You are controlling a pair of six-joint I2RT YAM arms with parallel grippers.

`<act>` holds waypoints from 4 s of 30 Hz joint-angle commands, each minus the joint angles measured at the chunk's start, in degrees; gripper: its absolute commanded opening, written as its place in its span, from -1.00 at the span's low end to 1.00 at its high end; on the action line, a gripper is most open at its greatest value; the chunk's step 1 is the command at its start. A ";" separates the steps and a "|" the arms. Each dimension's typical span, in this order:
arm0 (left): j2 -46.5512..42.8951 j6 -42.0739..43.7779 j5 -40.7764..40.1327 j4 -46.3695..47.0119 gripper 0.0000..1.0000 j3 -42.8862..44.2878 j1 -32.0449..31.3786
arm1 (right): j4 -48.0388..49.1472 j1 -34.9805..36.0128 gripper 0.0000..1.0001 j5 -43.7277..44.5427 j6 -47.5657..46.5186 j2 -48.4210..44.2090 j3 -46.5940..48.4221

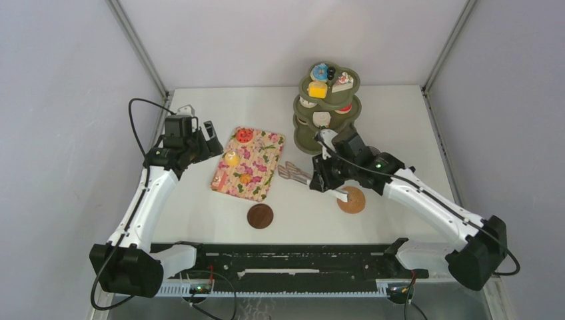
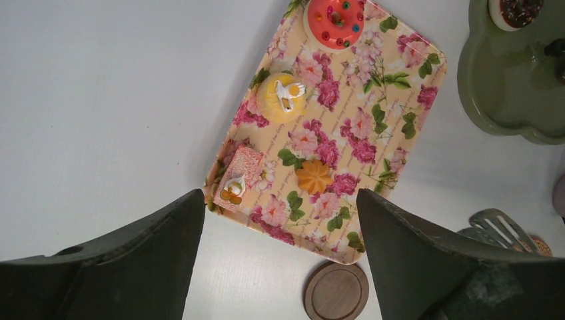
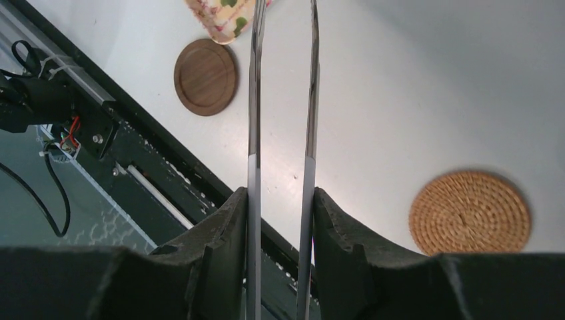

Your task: Serve the afternoon tea

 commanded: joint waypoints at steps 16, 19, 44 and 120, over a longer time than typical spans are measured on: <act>-2.03 -0.40 -0.89 0.14 0.76 -0.26 0.42 | 17.85 10.06 -0.14 19.93 12.56 28.62 19.40; -1.95 -0.22 -0.82 0.06 0.76 -0.32 0.57 | 16.87 10.10 -0.14 20.06 13.83 32.77 24.16; -2.71 0.04 -0.55 0.23 0.77 -1.14 1.04 | 13.07 18.16 -0.07 20.22 -5.12 44.56 34.07; 0.36 0.14 -0.19 0.58 0.76 0.35 1.05 | 28.43 -6.19 -0.93 25.67 9.63 20.78 -2.58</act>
